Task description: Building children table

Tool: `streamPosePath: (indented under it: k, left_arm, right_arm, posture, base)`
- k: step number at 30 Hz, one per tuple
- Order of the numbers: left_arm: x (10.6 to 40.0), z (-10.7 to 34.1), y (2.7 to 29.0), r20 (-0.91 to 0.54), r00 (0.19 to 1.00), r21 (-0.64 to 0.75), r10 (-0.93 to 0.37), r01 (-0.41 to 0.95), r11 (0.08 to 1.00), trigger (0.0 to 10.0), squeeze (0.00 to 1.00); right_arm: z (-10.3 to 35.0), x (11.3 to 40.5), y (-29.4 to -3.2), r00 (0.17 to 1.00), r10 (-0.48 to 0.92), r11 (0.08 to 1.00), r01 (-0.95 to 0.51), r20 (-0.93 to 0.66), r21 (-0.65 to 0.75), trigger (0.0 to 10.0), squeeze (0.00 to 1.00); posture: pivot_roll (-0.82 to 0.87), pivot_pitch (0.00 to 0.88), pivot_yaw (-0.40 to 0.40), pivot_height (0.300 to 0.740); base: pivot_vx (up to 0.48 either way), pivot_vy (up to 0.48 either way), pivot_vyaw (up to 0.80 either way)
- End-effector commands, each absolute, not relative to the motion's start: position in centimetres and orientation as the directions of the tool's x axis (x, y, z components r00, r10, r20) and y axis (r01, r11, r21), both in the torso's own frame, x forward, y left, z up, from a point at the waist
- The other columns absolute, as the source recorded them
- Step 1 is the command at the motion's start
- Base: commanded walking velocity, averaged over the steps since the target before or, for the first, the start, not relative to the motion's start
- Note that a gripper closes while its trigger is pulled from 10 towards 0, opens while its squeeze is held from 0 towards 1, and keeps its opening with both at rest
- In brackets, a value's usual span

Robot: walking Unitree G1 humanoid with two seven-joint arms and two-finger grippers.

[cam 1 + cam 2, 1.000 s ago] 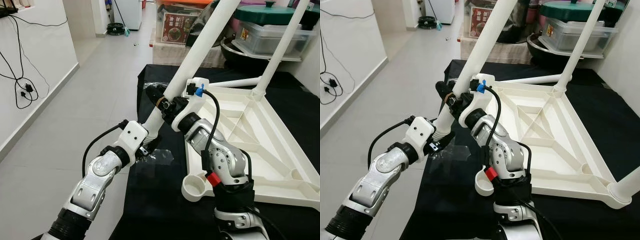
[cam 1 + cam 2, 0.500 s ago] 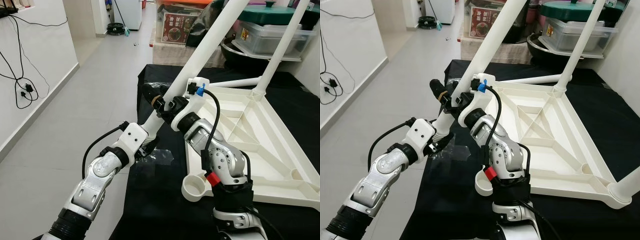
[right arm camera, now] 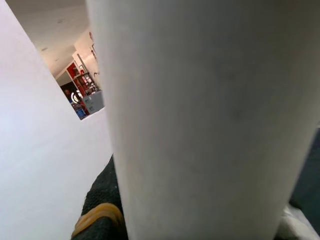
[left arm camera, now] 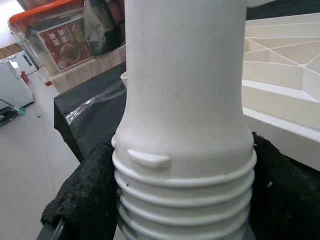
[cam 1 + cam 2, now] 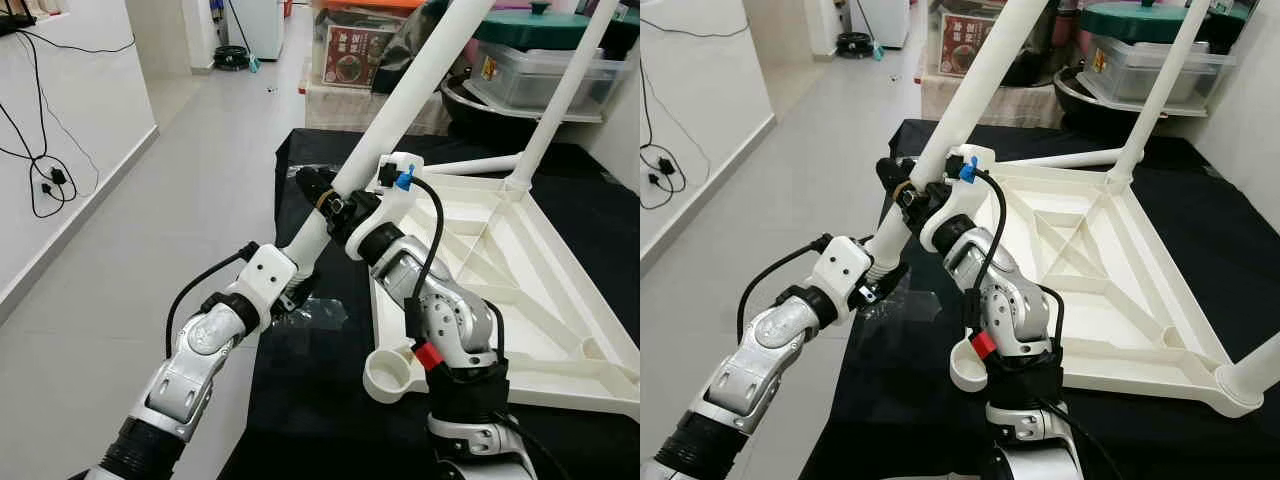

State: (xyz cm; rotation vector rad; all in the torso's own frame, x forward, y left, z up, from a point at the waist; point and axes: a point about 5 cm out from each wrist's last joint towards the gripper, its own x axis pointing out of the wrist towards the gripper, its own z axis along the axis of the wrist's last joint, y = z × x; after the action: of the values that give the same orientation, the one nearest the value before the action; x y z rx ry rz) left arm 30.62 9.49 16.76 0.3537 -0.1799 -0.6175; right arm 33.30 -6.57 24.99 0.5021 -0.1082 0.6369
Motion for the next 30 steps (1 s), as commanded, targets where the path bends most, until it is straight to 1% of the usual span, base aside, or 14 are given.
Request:
streamPosePath:
  k: [1, 8, 12, 14, 15, 18, 20, 21, 28, 29, 30]
  left_arm:
    - [30.4, 16.3, 8.9, 0.048, 0.791, 0.386, -0.61, 0.548, 0.742, 10.0, 0.0]
    - [30.5, 15.7, 9.6, 0.009, 0.808, 0.371, -0.589, 0.544, 0.753, 10.0, 0.0]
    - [30.6, 15.2, 10.3, -0.033, 0.819, 0.352, -0.573, 0.546, 0.76, 10.0, 0.0]
    - [30.8, 14.9, 11.0, -0.041, 0.837, 0.363, -0.545, 0.521, 0.773, 10.0, 0.0]
    - [30.8, 14.8, 11.2, -0.042, 0.844, 0.371, -0.534, 0.509, 0.776, 10.0, 1.0]
    - [30.9, 14.6, 11.4, -0.06, 0.845, 0.37, -0.531, 0.513, 0.775, 10.0, 1.0]
    - [31.1, 14.4, 11.9, -0.069, 0.86, 0.378, -0.506, 0.492, 0.784, 10.0, 1.0]
    - [31.0, 14.3, 12.2, -0.064, 0.866, 0.378, -0.496, 0.481, 0.791, 10.0, 0.0]
    - [30.2, 13.6, 12.7, -0.095, 0.87, 0.364, -0.483, 0.482, 0.797, 10.0, 0.0]
    - [29.3, 13.4, 12.8, -0.1, 0.874, 0.358, -0.475, 0.477, 0.802, 10.0, 0.0]
    - [29.3, 13.4, 12.8, -0.1, 0.874, 0.358, -0.475, 0.477, 0.802, 10.0, 0.0]
  right_arm:
    - [25.7, 33.5, -6.5, 0.801, 0.532, 0.689, -0.598, 0.274, 0.41, 0.0, 0.0]
    - [25.9, 33.8, -6.7, 0.815, 0.507, 0.7, -0.579, 0.279, 0.419, 0.0, 0.0]
    - [25.9, 33.9, -6.9, 0.822, 0.496, 0.701, -0.57, 0.281, 0.428, 0.0, 0.0]
    - [25.9, 33.9, -7.1, 0.826, 0.487, 0.704, -0.564, 0.283, 0.431, 0.0, 0.0]
    - [25.9, 33.9, -7.1, 0.827, 0.486, 0.706, -0.562, 0.284, 0.431, 0.0, 0.0]
    - [25.9, 34.0, -7.2, 0.828, 0.483, 0.706, -0.56, 0.284, 0.432, 0.0, 0.0]
    - [26.0, 34.0, -7.2, 0.828, 0.483, 0.707, -0.56, 0.285, 0.432, 0.0, 0.0]
    - [26.0, 34.0, -7.3, 0.828, 0.483, 0.709, -0.561, 0.287, 0.427, 0.0, 0.0]
    - [26.3, 34.5, -8.3, 0.84, 0.458, 0.734, -0.542, 0.291, 0.409, 0.0, 0.0]
    - [26.6, 34.6, -9.3, 0.845, 0.44, 0.774, -0.528, 0.303, 0.349, 4.7, 0.0]
    - [26.6, 34.6, -9.3, 0.845, 0.44, 0.774, -0.528, 0.303, 0.349, 4.7, 0.0]
  posture:
    - [0.05, 0.0, -0.074, 0.74]
    - [0.06, 0.0, -0.079, 0.74]
    - [0.06, 0.0, -0.075, 0.74]
    - [0.06, 0.0, -0.078, 0.74]
    - [0.06, 0.0, -0.078, 0.74]
    - [0.06, 0.0, -0.078, 0.74]
    - [0.06, 0.0, -0.079, 0.74]
    - [0.06, 0.0, -0.077, 0.74]
    - [0.06, 0.0, -0.077, 0.74]
    - [0.06, 0.0, -0.081, 0.74]
    - [0.06, 0.0, -0.081, 0.74]
  base:
    - [0.0, 0.0, 0.0]
    - [0.0, 0.0, 0.0]
    - [0.0, 0.0, 0.0]
    - [0.0, 0.0, 0.0]
    - [0.0, 0.0, 0.0]
    - [0.0, 0.0, 0.0]
    - [0.0, 0.0, 0.0]
    - [0.0, 0.0, 0.0]
    - [0.0, 0.0, 0.0]
    - [0.0, 0.0, 0.0]
    - [0.0, 0.0, 0.0]
